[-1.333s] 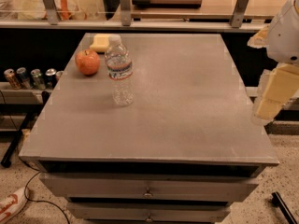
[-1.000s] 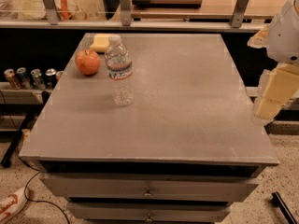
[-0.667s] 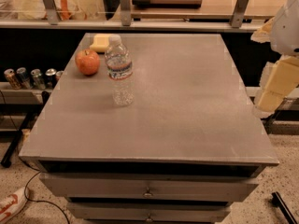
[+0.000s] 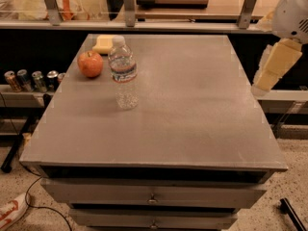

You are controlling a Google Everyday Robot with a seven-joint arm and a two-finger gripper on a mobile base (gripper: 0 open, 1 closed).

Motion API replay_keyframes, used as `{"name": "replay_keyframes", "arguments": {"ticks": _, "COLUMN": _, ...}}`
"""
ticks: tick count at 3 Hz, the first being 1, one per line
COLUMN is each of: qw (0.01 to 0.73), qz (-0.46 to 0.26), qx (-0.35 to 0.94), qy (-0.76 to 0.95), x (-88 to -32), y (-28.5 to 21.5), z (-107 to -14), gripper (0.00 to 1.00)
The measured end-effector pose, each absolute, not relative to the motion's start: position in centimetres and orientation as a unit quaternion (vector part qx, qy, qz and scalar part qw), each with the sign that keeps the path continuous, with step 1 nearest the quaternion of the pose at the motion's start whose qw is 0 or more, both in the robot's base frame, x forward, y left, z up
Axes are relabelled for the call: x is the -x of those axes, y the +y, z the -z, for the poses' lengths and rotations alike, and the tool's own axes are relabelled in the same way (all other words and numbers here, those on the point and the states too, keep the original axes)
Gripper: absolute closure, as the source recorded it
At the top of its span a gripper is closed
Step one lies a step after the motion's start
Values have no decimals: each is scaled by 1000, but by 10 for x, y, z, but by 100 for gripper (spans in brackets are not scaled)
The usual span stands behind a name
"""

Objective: Pick water bottle

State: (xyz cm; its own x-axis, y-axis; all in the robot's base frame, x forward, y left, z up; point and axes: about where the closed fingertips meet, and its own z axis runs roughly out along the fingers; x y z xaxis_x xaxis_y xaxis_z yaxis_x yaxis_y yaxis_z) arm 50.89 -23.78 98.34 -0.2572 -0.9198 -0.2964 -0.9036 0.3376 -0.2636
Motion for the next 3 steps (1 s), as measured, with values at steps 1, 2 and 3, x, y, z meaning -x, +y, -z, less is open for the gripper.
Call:
{"name": "replay_keyframes", "arguments": {"ticks": 1, "qw": 231, "qz": 10, "qx": 559, "qy": 796, "x": -538, "y": -244, "z": -975, "gripper": 0}}
{"name": "replay_keyframes", "arguments": {"ticks": 2, "qw": 272, "qz": 3, "qx": 539, "qy": 797, "x": -574, "y": -251, "z": -965, "gripper": 0}}
{"name": "replay_keyframes", "arguments": {"ticks": 3, "qw": 315, "qz": -9, "qx": 508, "qy": 802, "x": -621, "y": -257, "z": -950, "gripper": 0}}
